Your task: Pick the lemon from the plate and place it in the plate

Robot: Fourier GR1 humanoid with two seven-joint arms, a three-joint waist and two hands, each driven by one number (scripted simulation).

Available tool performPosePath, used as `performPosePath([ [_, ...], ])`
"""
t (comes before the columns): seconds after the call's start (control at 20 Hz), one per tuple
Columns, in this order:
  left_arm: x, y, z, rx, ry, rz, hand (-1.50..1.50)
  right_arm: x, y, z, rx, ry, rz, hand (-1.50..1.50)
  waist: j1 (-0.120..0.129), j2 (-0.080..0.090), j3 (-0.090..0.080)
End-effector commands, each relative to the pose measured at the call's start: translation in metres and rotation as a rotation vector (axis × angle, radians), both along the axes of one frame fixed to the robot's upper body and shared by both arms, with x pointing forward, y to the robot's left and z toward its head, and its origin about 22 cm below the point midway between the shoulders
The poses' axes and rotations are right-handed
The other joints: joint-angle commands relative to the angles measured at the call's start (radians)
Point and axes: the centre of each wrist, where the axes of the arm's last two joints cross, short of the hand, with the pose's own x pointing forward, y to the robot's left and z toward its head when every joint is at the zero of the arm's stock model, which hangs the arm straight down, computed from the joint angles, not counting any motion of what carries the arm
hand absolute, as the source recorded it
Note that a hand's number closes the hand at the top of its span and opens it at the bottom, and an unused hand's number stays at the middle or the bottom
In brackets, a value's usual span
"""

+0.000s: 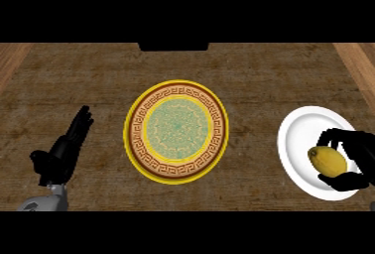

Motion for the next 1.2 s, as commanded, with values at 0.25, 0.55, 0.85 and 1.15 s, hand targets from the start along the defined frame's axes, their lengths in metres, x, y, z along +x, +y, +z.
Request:
performPosePath([
  [0.25,0.006,0.008,-0.001,-0.008,0.010,0.001,0.00,-0.014,0.035,0.072,0.141,-0.291,0.015,1.50,0.001,0.000,0.001],
  [0.55,-0.018,0.015,0.000,0.006,0.004,-0.005,0.00,-0.004,0.052,0.115,0.168,-0.329,0.056,1.50,0.016,0.001,0.002],
  [0.85,0.012,-0.001,-0.005,-0.006,0.012,-0.021,0.00,0.006,0.112,0.108,0.197,-0.337,0.110,1.50,0.012,0.003,0.002],
  [1.15,0.007,-0.002,-0.002,-0.011,-0.017,-0.024,0.00,0.032,0.187,0.123,0.183,-0.259,0.182,1.50,0.022,0.004,0.001],
])
